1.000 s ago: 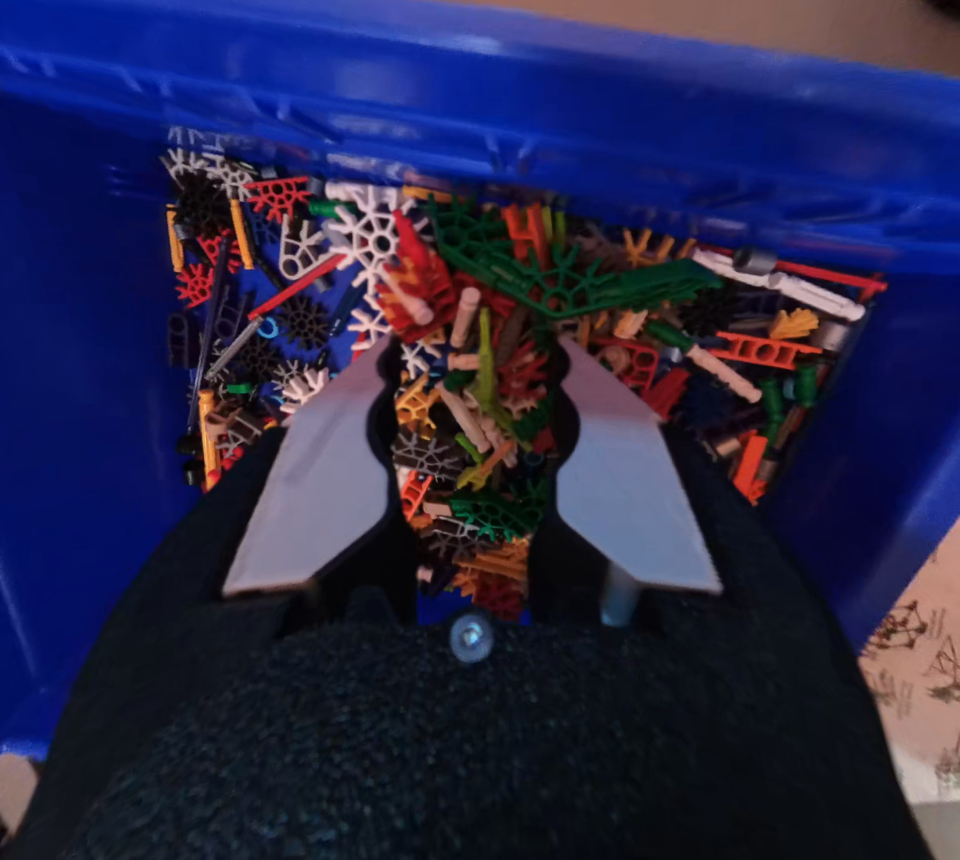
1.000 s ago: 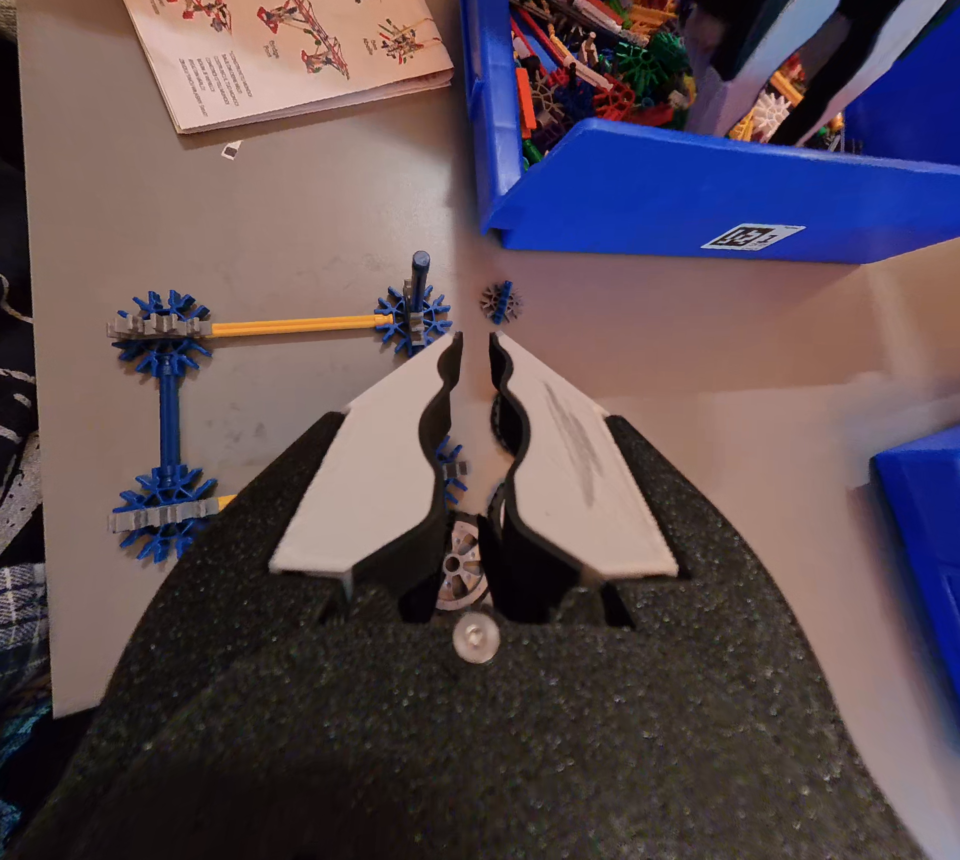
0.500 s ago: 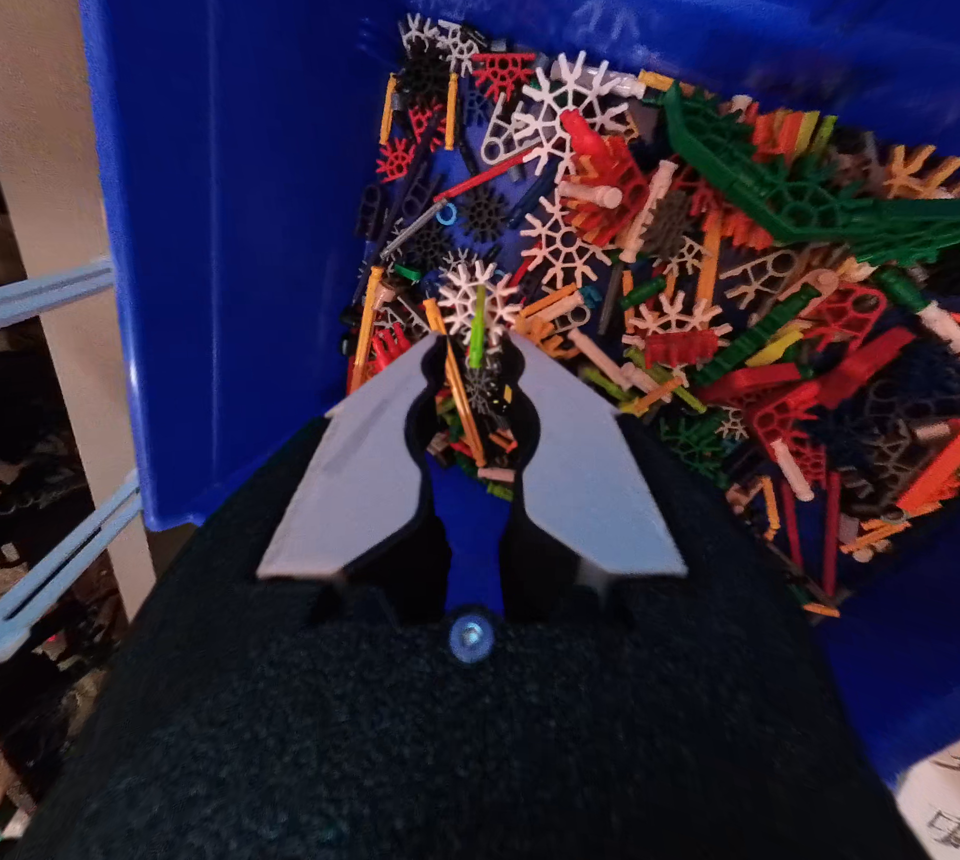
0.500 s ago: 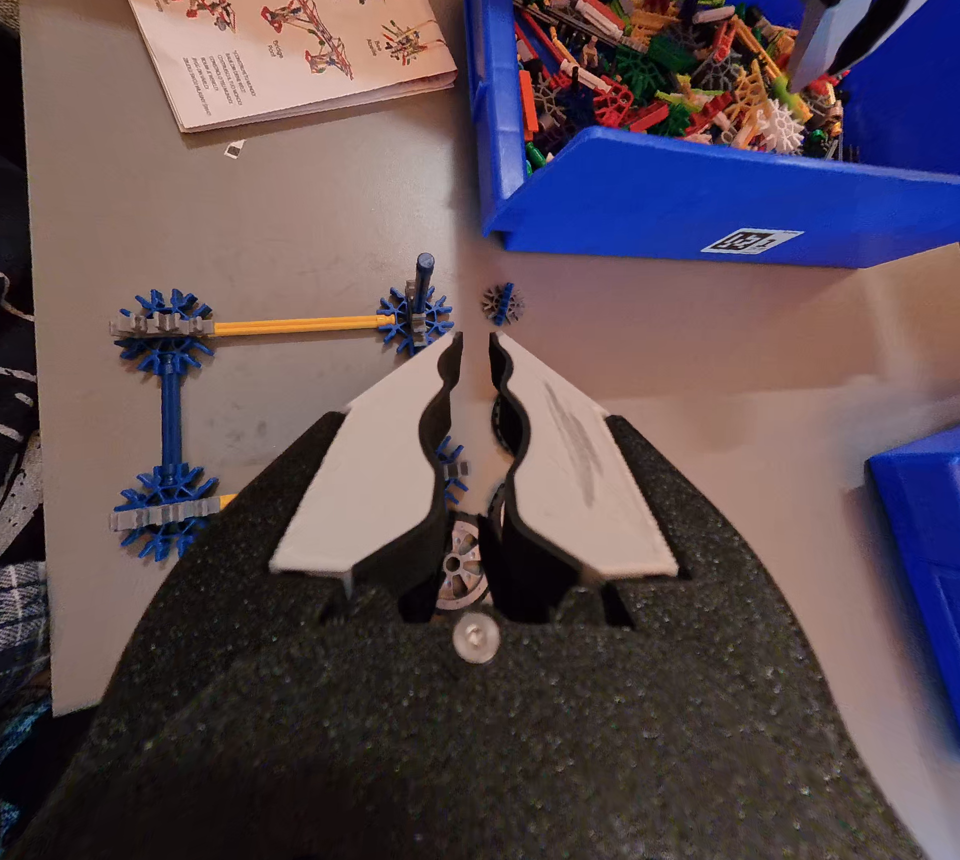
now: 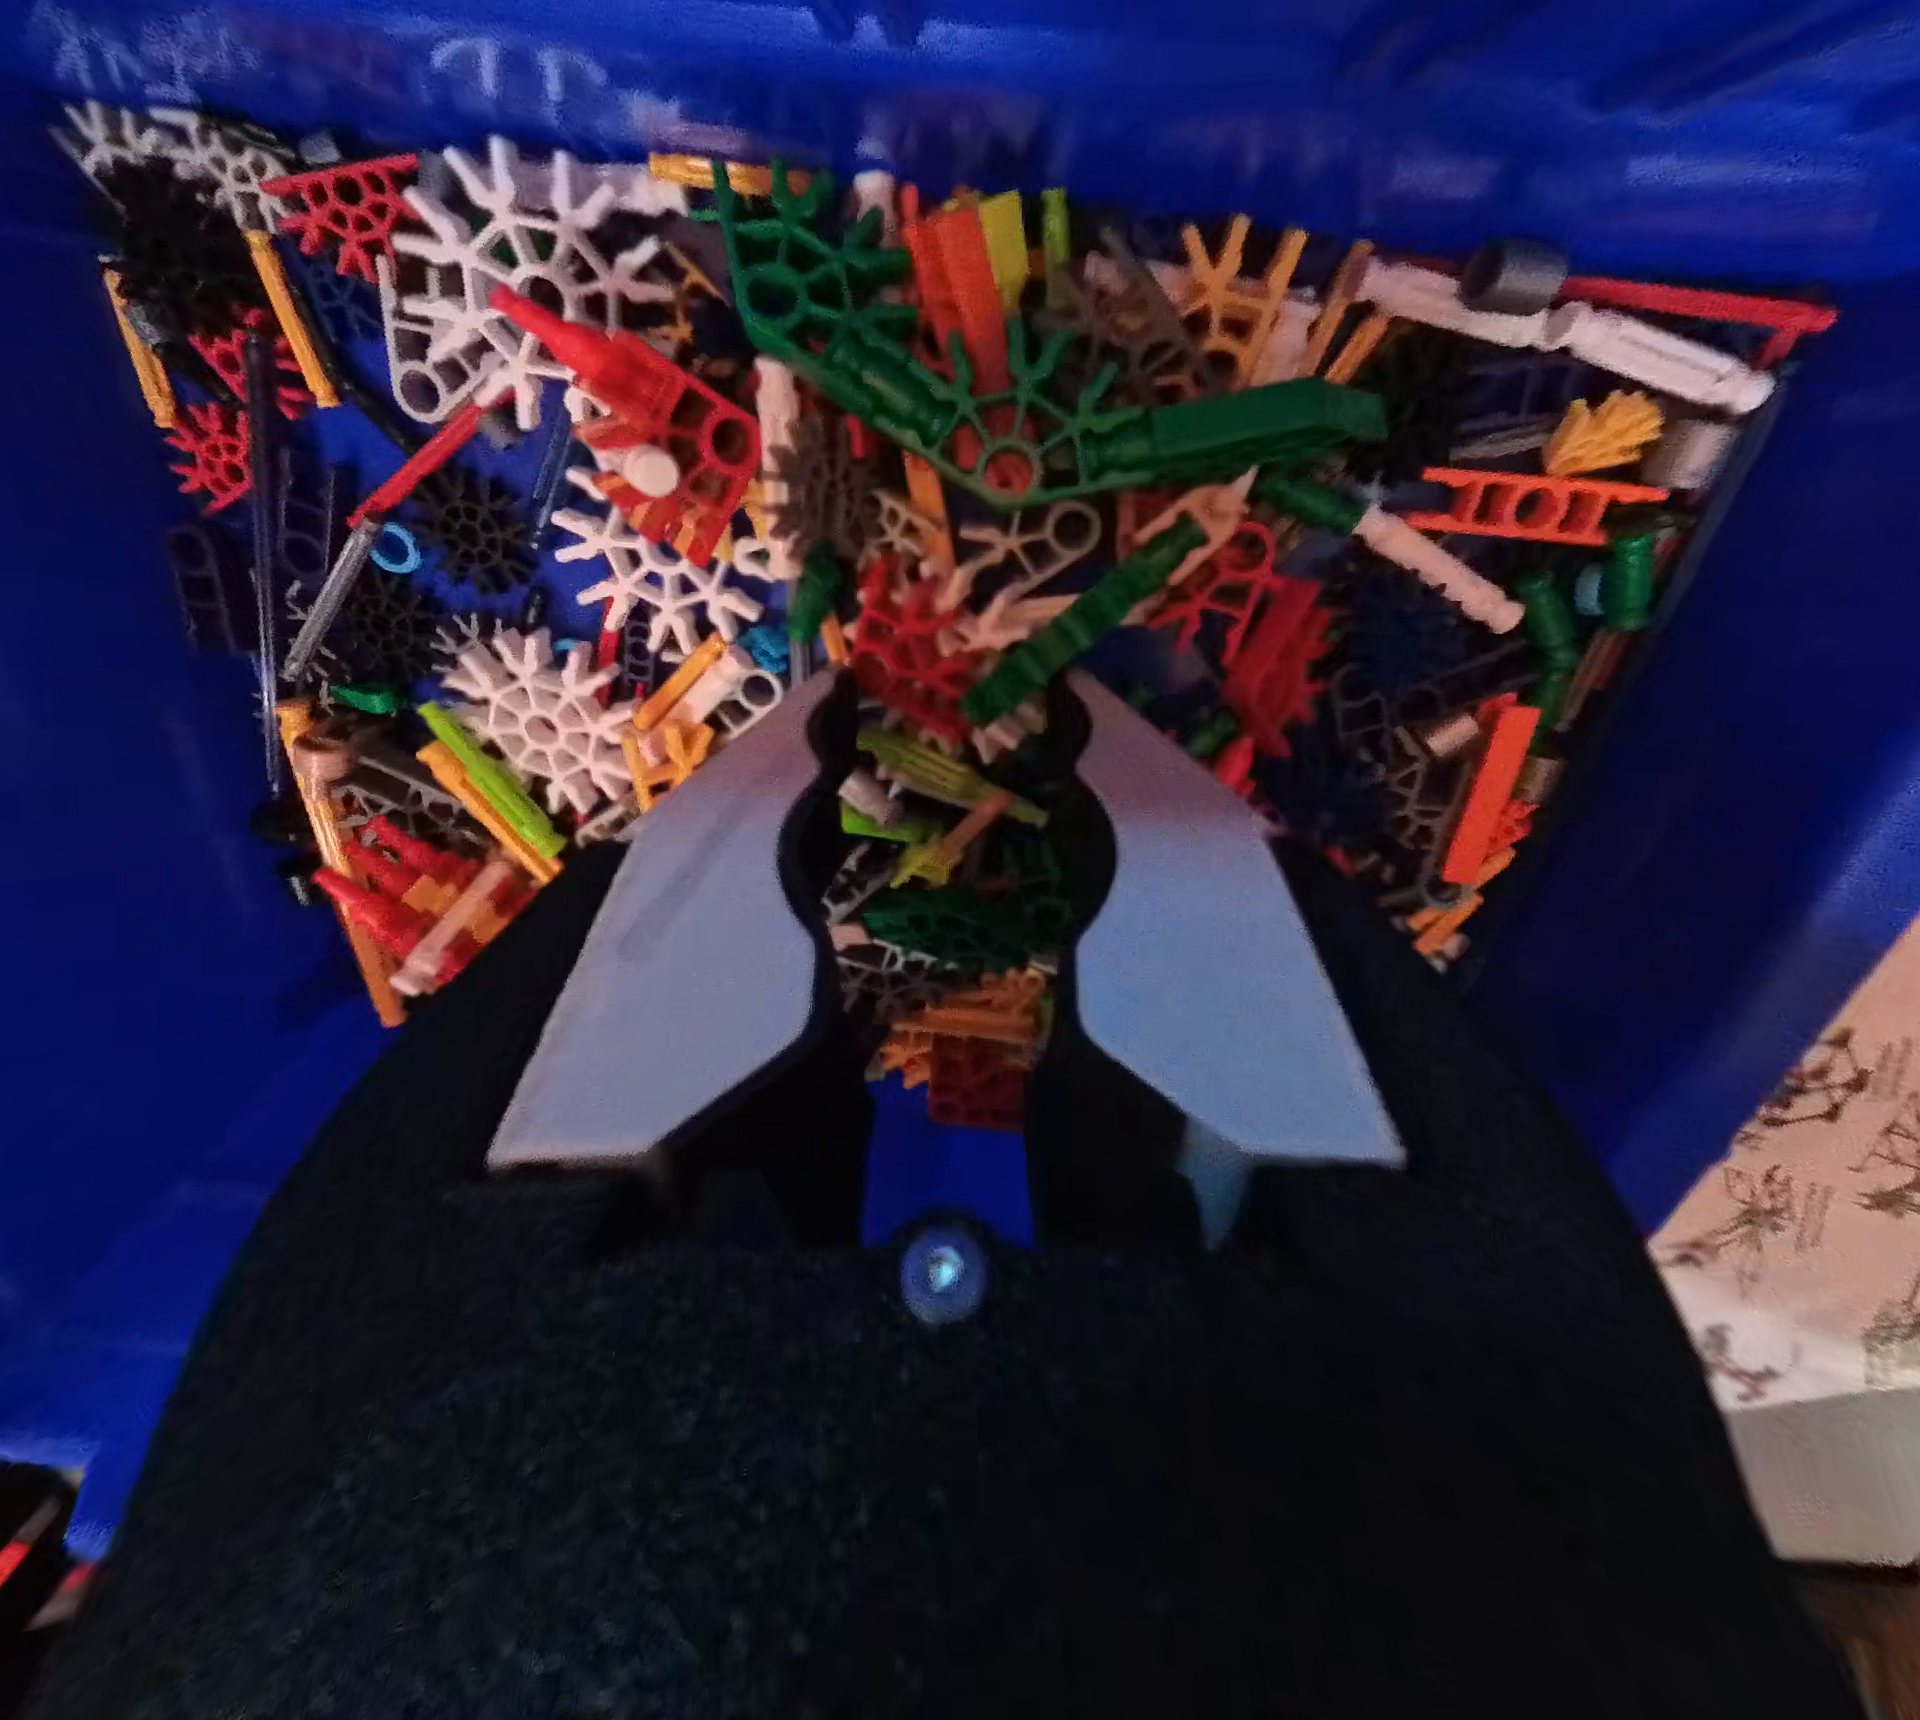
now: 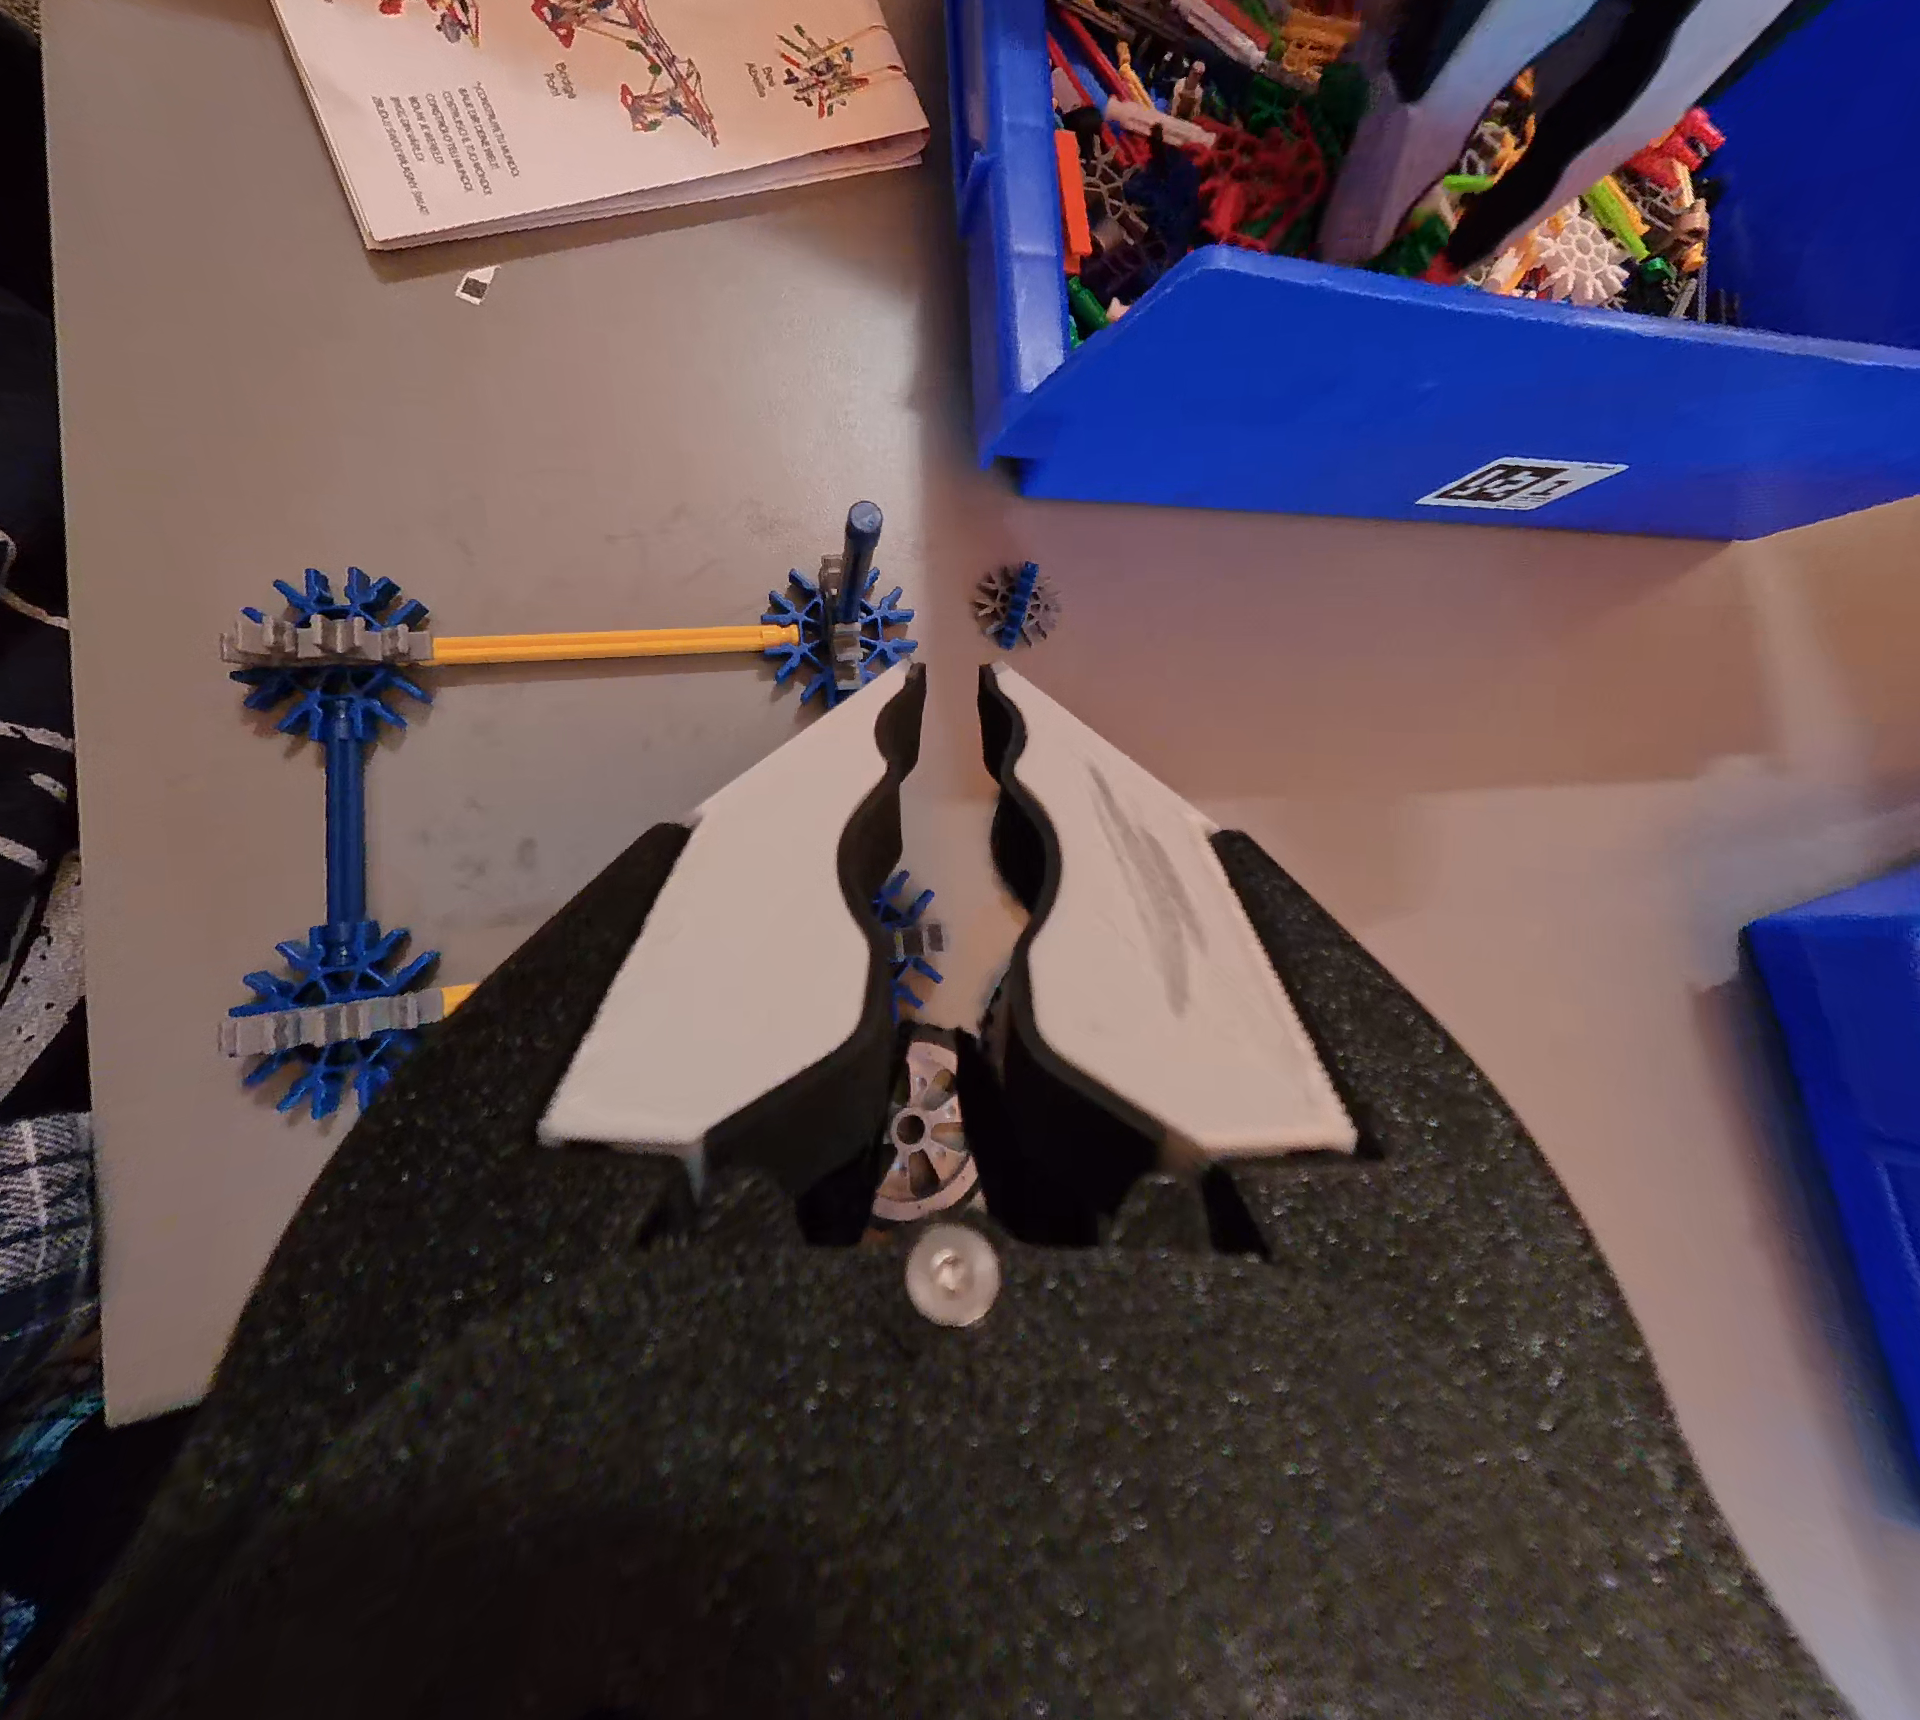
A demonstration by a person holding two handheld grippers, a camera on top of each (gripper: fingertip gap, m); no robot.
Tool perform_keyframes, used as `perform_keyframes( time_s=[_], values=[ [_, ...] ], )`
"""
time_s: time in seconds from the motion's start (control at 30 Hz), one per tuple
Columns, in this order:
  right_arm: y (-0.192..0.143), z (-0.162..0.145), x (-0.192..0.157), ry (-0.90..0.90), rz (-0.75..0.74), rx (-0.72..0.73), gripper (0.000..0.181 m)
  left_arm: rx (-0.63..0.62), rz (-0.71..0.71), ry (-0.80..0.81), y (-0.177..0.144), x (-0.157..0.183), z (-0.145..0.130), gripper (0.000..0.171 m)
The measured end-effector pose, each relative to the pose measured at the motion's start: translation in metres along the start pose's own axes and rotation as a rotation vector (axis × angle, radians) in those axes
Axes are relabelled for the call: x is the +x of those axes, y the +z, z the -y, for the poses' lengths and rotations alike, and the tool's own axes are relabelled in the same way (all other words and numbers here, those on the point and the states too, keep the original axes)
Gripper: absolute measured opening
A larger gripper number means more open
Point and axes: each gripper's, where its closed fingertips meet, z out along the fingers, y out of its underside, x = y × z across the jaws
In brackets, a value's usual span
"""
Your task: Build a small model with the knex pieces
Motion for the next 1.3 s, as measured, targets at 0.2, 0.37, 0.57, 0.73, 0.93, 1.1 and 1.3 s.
perform_keyframes(
  time_s=[0.2,0.37,0.57,0.73,0.93,1.1,1.3],
  values=[
    [0.0,0.0,0.0,-0.001,-0.001,0.0,0.01,-0.025,0.082,-0.014,-0.003,-0.019,-0.004,0.033],
    [0.0,0.0,-0.001,-0.006,0.001,0.0,0.01,-0.007,0.233,-0.133,-0.018,-0.058,-0.017,0.034],
    [0.0,0.0,0.0,-0.005,0.0,-0.001,0.01,0.004,0.263,-0.176,-0.032,-0.061,-0.025,0.048],
    [0.0,0.0,-0.002,-0.009,0.002,-0.002,0.01,0.031,0.182,-0.161,-0.035,-0.042,-0.026,0.06],
    [0.001,0.0,-0.002,-0.01,0.003,-0.002,0.01,0.151,0.069,-0.096,-0.036,-0.009,0.005,0.068],
    [0.001,0.0,-0.002,-0.013,0.002,-0.002,0.01,0.165,0.038,-0.047,-0.021,0.009,0.033,0.076],
    [-0.01,-0.005,0.028,0.111,-0.102,0.003,0.01,0.151,0.138,-0.028,-0.006,-0.003,0.047,0.07]
  ],
)
